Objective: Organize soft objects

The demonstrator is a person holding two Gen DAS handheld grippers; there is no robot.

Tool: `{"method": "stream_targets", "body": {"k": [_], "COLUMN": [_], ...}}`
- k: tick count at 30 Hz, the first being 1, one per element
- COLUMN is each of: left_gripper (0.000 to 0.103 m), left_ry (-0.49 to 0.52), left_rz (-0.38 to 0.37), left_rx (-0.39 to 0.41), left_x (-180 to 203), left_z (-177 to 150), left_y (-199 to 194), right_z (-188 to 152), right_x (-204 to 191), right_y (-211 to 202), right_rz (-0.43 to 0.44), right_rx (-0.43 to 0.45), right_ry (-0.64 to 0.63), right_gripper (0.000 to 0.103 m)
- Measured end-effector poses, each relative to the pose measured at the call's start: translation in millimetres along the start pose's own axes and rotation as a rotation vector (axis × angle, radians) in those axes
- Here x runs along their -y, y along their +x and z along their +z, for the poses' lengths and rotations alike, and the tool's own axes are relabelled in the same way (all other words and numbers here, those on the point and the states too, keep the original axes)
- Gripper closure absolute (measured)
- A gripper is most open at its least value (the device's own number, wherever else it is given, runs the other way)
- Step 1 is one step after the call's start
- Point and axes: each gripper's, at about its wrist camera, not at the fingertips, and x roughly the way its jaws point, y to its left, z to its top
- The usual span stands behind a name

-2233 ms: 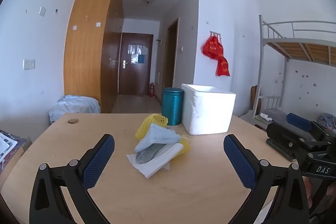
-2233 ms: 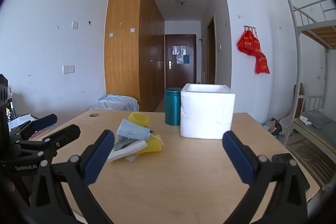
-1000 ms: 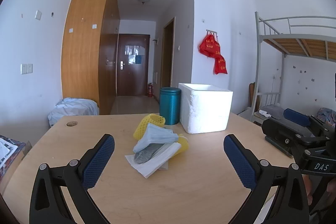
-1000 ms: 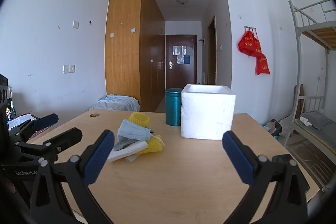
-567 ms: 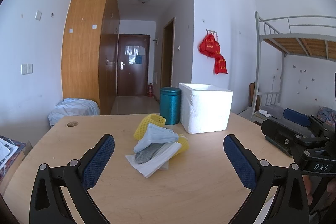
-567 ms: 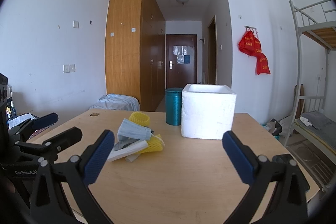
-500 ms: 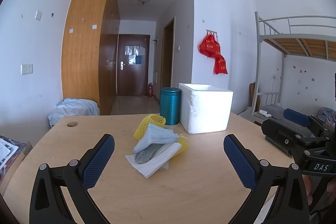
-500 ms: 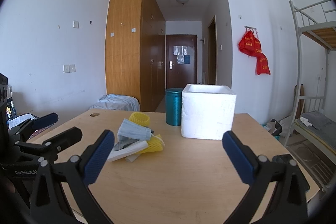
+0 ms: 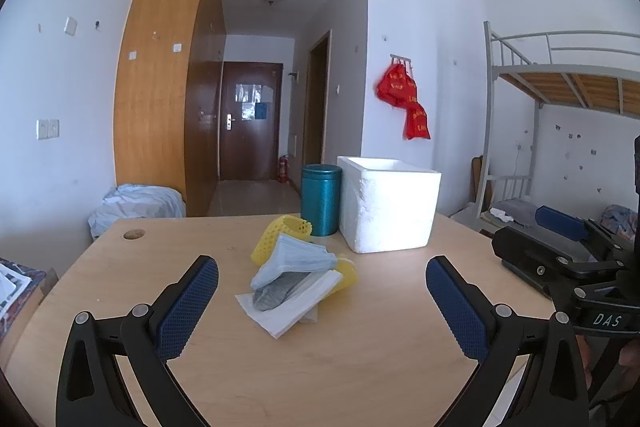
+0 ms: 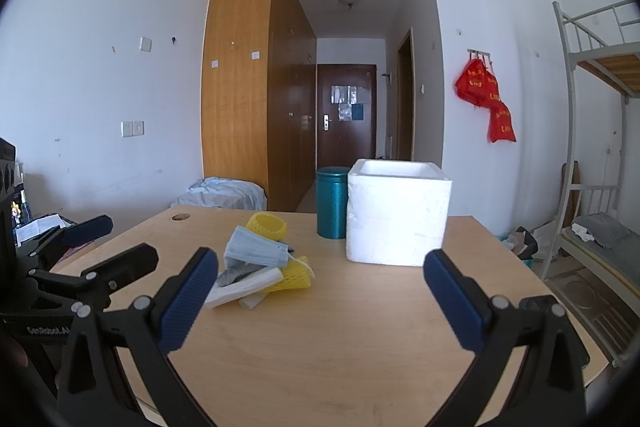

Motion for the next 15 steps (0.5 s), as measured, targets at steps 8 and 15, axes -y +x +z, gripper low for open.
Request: {"method": "stream_targets", "body": {"k": [8, 15], "left_gripper": [0.000, 0.000], "left_ry": [0.002, -0.002], "left_rz": [-0.002, -0.007], "left_rx": [-0.020, -0.043], "left_x": [-1, -8], "left_z": [3, 12], "left_y": [10, 24], "right_z": [3, 12], "right_x": [1, 3], "right_y": [17, 33], "right_rz": [0.009, 0.023], "right_rx": [-0.023, -0.044], "right_ry": [-0.009, -0.004], "right_gripper": [0.000, 0.000]}}
